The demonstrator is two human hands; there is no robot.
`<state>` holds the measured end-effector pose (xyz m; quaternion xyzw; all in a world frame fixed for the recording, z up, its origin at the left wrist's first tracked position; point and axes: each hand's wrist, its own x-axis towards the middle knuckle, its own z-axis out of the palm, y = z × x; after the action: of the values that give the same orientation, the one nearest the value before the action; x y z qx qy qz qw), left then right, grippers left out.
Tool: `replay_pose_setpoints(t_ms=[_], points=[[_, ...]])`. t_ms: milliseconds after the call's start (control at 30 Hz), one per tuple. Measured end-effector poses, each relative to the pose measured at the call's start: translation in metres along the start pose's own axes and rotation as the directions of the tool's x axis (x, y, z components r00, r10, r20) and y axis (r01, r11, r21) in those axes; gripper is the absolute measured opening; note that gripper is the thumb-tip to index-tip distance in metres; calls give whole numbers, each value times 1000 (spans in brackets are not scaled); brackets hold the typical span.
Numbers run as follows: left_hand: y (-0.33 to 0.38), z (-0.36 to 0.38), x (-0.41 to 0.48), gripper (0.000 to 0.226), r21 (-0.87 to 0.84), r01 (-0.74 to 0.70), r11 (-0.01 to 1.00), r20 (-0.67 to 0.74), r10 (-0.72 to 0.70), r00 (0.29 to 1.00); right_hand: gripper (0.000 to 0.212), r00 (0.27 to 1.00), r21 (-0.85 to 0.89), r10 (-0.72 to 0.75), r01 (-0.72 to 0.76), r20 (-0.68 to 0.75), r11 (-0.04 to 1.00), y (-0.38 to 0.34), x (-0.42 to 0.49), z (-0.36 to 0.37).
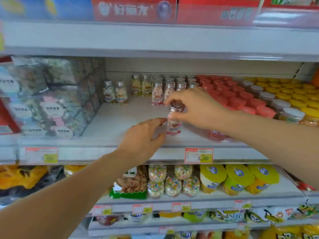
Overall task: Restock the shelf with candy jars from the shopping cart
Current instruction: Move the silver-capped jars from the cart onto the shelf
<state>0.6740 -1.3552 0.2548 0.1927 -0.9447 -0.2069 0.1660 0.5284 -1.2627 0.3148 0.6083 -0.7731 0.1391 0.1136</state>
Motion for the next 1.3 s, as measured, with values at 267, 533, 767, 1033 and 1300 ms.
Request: replay_pose_setpoints(t_ms=[267,533,767,1033,1300], points=[[18,0,44,57,-98,23,995,299,7,954,36,989,10,144,-144,26,989,31,16,-9],[25,25,104,58,-196,141,970,290,-80,954,30,982,-77,185,-187,-39,979,77,44,-12],[22,43,120,58,-100,153,983,245,-125,962,37,973,-48,232,-231,0,972,96,49,-2],[22,45,122,59,-22,132,991,234,-123,964,44,970,109,244,-243,7,964,104,45,0],[15,18,90,40,-55,101,993,22,-100,995,24,976,153,202,-188,-80,970,79,32,-10]])
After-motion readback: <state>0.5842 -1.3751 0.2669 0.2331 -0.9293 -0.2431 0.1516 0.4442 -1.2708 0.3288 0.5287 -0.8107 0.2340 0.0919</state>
